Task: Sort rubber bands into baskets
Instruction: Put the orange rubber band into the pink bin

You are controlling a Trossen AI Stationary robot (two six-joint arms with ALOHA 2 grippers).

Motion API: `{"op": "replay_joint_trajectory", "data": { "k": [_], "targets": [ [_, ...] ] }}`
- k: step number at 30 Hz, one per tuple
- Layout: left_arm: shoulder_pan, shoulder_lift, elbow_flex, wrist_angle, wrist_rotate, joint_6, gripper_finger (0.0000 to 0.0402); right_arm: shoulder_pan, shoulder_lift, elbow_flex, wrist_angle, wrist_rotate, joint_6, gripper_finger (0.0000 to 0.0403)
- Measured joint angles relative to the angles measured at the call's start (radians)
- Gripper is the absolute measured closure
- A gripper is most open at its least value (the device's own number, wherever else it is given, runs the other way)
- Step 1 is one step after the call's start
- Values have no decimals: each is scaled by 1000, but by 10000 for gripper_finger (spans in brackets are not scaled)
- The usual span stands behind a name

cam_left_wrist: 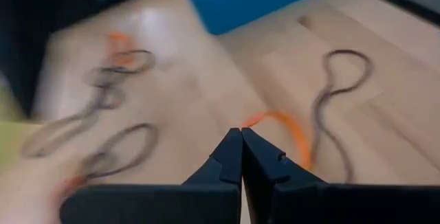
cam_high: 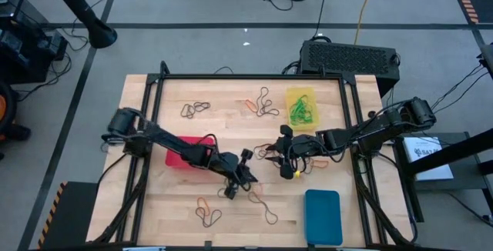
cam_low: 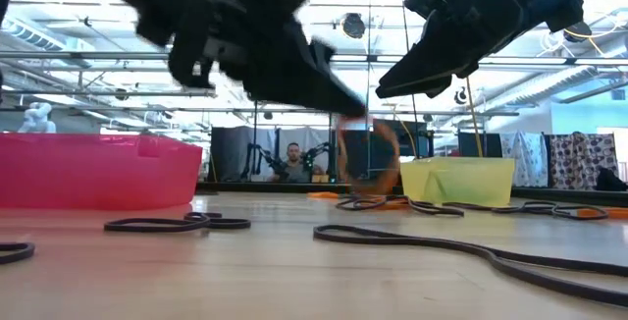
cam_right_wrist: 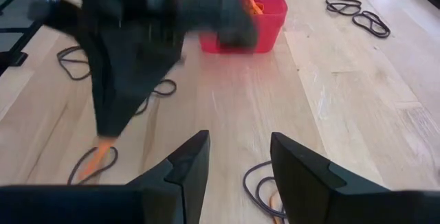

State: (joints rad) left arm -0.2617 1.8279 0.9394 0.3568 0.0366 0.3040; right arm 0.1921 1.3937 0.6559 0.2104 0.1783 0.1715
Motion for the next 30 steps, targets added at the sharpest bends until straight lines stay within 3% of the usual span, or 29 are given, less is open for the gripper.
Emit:
{"op": "replay_joint_trajectory", "data": {
  "k": [6, 14, 18, 23, 30],
  "targets": [
    [-22, -202, 0, -319, -247, 8, 399, 0, 0, 0, -7, 0, -3, 255],
    [-57, -425, 0, -861, -445, -280, 400, 0, 0, 0, -5, 0, -55, 255],
    [-57, -486, 0, -1172, -453, -515, 400, 0, 0, 0, 10, 4, -85, 255],
    [-57, -500, 0, -1442, -449, -772, 400, 0, 0, 0, 29, 5, -114, 255],
    [-57, -501, 0, -1457, -434, -866, 386, -2, 0, 0, 51, 4, -135, 255]
  ]
}}
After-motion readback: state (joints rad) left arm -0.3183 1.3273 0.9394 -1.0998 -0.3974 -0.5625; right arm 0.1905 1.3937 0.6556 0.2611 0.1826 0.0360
